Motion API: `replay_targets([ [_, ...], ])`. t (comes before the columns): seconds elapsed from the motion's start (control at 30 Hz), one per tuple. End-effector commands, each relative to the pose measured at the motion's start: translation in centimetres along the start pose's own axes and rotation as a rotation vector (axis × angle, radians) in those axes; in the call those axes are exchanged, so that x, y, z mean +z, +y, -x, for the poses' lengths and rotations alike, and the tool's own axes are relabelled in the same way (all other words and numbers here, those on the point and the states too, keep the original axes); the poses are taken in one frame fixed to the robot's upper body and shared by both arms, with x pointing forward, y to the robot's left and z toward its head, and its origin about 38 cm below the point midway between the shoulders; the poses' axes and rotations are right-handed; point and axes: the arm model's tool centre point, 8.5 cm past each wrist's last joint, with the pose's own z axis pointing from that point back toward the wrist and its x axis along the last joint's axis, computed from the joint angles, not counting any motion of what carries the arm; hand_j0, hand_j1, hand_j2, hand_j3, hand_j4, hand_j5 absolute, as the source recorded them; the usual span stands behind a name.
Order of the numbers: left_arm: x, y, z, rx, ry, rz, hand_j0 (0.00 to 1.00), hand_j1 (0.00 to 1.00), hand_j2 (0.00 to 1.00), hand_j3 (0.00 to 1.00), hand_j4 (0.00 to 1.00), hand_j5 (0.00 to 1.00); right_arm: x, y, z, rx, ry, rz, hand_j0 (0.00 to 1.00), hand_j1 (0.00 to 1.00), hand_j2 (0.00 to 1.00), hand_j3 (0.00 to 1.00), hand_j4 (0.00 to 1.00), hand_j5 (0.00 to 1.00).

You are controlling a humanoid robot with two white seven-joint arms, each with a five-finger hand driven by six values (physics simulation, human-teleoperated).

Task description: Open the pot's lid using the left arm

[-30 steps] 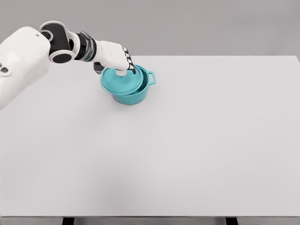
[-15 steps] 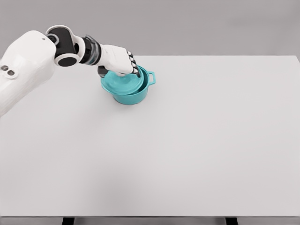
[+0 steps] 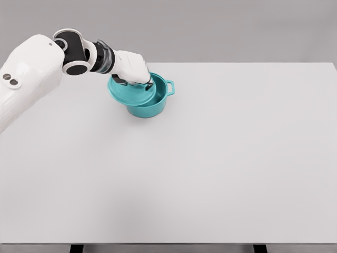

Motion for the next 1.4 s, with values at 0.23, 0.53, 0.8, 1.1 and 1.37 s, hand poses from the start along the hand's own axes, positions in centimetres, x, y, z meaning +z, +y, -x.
replay_targets([
  [0.23,0.4,0.3,0.4,0.011,0.006,-0.015,0.51,0.51,0.51,0.51,0.51,0.51,0.0,0.0,0.0,-0.001,-0.001,0.0,1.0,1.0,1.0,1.0,1.0,1.0],
  [0.53,2.2,-1.0,1.9,0.051,0.038,-0.017,0.51,0.51,0.51,0.51,0.51,0.51,0.0,0.0,0.0,-0.001,0.001,0.0,1.0,1.0,1.0,1.0,1.0,1.0],
  [0.8,5.8,-5.6,4.4,0.12,0.12,0.03,0.52,0.52,0.52,0.52,0.52,0.52,0.0,0.0,0.0,-0.001,0.001,0.0,1.0,1.0,1.0,1.0,1.0,1.0],
  [1.1,7.1,-9.9,5.0,0.192,0.152,0.08,0.52,0.52,0.52,0.52,0.52,0.52,0.0,0.0,0.0,-0.001,0.001,0.0,1.0,1.0,1.0,1.0,1.0,1.0],
  [1.37,7.0,-14.2,5.0,0.271,0.168,0.158,0.54,0.54,0.54,0.54,0.54,0.54,0.0,0.0,0.0,-0.001,-0.001,0.0,1.0,1.0,1.0,1.0,1.0,1.0],
])
